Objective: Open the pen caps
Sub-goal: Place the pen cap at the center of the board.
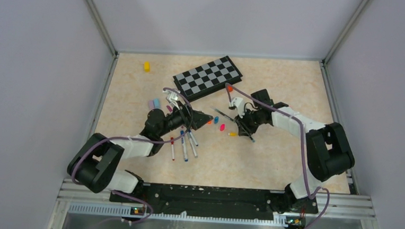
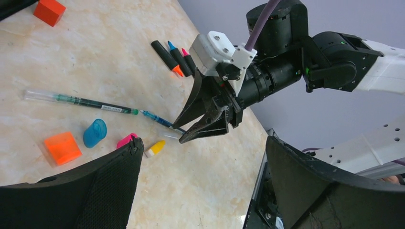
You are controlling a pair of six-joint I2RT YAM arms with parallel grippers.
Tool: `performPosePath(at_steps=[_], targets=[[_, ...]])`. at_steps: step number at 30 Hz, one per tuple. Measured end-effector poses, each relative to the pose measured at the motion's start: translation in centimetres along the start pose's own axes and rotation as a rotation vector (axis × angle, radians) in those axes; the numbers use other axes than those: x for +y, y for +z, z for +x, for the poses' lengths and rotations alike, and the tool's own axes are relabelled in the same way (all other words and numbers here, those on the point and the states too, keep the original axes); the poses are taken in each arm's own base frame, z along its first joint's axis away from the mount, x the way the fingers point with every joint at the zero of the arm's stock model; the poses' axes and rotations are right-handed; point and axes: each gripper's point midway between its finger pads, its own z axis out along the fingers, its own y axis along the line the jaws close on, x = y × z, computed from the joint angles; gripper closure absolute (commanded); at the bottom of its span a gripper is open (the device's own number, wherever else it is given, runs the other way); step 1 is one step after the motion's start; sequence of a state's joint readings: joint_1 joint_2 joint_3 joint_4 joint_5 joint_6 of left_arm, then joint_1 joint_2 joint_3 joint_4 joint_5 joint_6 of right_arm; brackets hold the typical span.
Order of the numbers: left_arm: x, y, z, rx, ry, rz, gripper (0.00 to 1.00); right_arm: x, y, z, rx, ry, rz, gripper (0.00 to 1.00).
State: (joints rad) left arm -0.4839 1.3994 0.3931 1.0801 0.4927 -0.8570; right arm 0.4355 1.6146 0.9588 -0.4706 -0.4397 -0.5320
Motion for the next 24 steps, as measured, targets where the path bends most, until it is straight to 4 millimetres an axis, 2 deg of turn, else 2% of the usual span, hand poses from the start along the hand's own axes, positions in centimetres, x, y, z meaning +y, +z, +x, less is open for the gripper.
performPosePath(at_steps=[5, 11, 16, 19, 24], targets=[[-0.8, -0.6, -1.0, -0.021, 0.067, -0.006, 0.01, 0.0, -0.4, -3.1, -0.099, -0.027, -0.028, 0.66], [-1.9, -1.4, -3.1, -0.082, 0.158, -0.018, 0.01, -0.9, -0.3, -7.5, -0.274, -0.165, -0.026, 0.62], [-1.7, -2.0, -4.1, -0.121, 0.184, -0.042, 0.01, -4.0, 1.4, -10.5, -0.287, -0.218, -0.003, 0.63], [-1.0, -2.3, -4.2, -0.125, 0.18, -0.063, 0.01, -5.3, 2.6, -10.9, -0.266, -0.217, 0.003, 0.64], [-0.4, -2.6, -4.3, -0.13, 0.175, -0.083, 0.01, -5.9, 3.9, -10.3, -0.214, -0.194, 0.008, 0.68]])
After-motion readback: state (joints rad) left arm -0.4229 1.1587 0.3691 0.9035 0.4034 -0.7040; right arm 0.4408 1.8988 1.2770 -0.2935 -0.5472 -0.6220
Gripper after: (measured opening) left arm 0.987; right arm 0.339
